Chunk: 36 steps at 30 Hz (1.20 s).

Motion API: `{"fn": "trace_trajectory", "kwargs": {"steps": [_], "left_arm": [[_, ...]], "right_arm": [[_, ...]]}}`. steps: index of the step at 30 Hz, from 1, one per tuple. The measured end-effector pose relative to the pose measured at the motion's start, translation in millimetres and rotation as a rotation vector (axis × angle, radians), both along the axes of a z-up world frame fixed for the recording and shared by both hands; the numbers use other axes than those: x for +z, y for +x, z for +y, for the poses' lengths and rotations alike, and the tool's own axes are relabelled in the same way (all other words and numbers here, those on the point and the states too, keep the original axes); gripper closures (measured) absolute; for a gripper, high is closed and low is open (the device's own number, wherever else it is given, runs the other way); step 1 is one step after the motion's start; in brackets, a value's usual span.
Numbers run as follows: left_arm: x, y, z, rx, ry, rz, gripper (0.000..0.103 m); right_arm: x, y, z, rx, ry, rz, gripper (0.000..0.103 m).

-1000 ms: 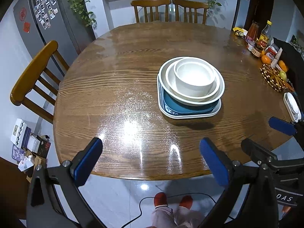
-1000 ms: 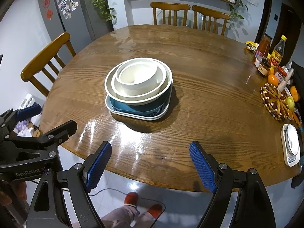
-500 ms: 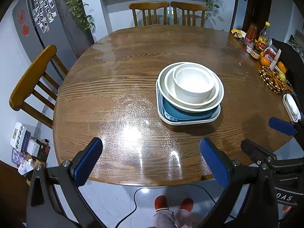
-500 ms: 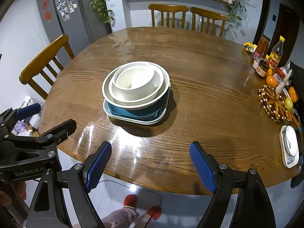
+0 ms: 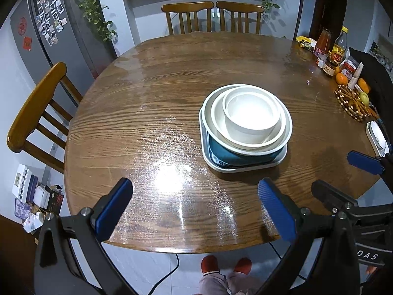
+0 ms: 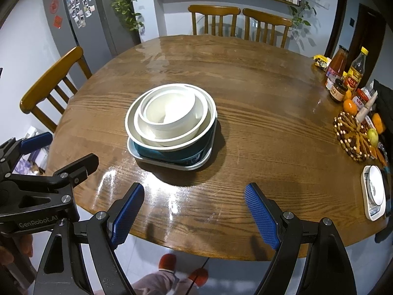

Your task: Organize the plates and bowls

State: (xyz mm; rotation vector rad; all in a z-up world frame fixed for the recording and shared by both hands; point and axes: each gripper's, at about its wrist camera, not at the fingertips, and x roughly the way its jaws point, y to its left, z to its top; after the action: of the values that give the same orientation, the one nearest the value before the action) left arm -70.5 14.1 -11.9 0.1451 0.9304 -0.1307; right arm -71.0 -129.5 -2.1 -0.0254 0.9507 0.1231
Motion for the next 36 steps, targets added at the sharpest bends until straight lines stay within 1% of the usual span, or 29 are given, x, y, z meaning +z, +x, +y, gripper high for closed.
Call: {"fn": "trace_trajectory", "kwargs": {"steps": [12,26,31,33,36], "left_arm": [[-4,12,-5,-0.022,0.000,0.019,0.001],[-4,16,-7,-0.027,0.005,0.037,0.001],[-5,16,-5,-0.023,-0.007,0.036,0.001],[-3,15,-4,-0.015,-0.005,0.016,0.001],[-3,16,-3,-0.017,-0.003,0.017,0.001]], "right_arm": [[-4,10,-3,-0.023,-0.005,0.013,0.018],[-4,10,-3,-0.026,-0.007,0.016,0.018],[-3,11,-2,-0.027,-0.005,0.017,0.018],[-3,11,-2,-0.024,-0.005,0.017,0.019],[-2,13,0,-0.023,-0.005,0.017,0.018]]}}
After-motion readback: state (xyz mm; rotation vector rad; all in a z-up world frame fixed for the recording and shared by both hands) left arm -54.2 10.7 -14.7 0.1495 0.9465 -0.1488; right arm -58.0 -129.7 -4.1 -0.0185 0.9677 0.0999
